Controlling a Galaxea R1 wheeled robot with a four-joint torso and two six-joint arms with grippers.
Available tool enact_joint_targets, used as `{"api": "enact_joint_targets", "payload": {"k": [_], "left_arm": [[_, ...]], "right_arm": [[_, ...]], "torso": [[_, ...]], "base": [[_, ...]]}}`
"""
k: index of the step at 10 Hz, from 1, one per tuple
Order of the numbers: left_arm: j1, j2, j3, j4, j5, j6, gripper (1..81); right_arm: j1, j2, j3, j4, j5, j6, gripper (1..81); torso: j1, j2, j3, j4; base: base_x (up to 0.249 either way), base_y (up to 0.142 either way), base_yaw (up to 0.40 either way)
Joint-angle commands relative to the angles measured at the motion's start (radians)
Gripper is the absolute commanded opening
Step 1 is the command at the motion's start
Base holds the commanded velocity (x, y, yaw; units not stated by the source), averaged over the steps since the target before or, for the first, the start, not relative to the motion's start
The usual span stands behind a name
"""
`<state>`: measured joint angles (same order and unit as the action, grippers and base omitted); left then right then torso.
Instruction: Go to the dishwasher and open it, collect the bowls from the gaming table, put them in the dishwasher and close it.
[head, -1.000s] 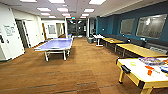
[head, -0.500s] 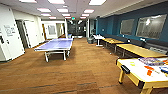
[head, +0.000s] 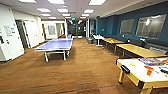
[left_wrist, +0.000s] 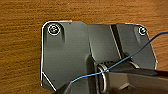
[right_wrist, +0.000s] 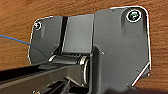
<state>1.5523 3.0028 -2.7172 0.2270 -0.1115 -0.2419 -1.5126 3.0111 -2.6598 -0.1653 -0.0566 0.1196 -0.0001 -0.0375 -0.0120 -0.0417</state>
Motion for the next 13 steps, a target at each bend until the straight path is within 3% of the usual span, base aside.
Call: {"api": "enact_joint_targets", "payload": {"k": [1,13], "left_arm": [[-0.054,0.003,0.001,0.009,0.042,0.004,81.1],[-0.054,0.004,-0.004,-0.002,0.042,0.004,81.1]], "right_arm": [[0.059,0.004,0.000,-0.005,-0.054,0.000,81.1],[0.059,0.004,-0.005,-0.003,-0.054,0.000,81.1]], "torso": [[0.000,0.000,0.000,0.000],[0.000,0.000,0.000,0.000]], "base": [[0.000,0.000,-0.400],[0.000,0.000,-0.400]]}}
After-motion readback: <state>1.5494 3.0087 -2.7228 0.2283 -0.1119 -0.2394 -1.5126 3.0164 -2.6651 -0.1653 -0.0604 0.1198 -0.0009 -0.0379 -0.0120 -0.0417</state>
